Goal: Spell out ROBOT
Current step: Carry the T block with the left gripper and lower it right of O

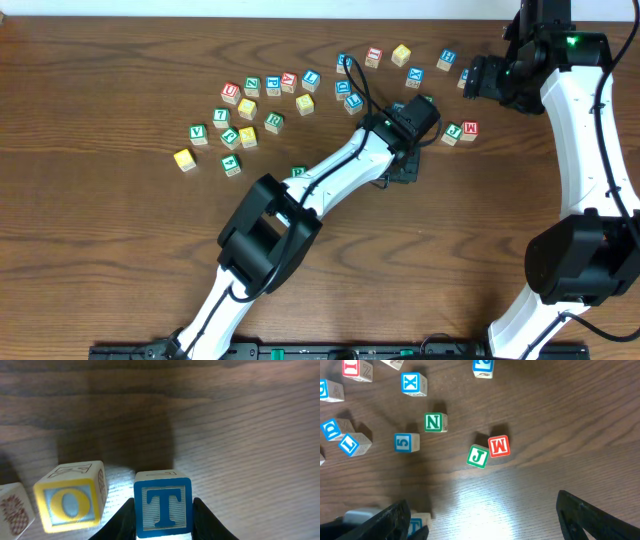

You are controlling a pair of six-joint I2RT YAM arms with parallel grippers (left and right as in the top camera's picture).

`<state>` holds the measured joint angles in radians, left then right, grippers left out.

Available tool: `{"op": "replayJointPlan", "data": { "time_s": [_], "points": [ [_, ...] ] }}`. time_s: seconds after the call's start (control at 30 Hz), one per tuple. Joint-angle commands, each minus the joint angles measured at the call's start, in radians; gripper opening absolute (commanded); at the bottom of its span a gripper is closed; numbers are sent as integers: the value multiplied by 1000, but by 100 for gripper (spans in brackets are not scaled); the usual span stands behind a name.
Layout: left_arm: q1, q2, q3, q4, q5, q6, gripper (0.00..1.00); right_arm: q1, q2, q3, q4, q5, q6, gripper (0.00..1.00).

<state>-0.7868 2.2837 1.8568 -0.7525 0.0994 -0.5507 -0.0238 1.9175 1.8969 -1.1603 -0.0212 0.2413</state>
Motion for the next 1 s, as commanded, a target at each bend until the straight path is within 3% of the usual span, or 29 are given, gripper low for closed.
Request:
{"op": "replayJointPlan", "data": {
  "time_s": [0.0, 0.33, 0.53, 0.97],
  "points": [
    [2, 11, -5, 3, -6, -8, 27, 13, 0, 5, 0, 14, 18, 88],
    [2, 11, -5, 14, -82, -9, 27, 13, 0, 5, -3, 11, 17, 88],
    [2, 15, -5, 17, -84, -9, 33, 13, 0, 5, -4, 11, 17, 88],
    [-4, 17, -5, 17, -83, -9, 34, 13, 0, 5, -4, 11, 16, 88]
  ]
}}
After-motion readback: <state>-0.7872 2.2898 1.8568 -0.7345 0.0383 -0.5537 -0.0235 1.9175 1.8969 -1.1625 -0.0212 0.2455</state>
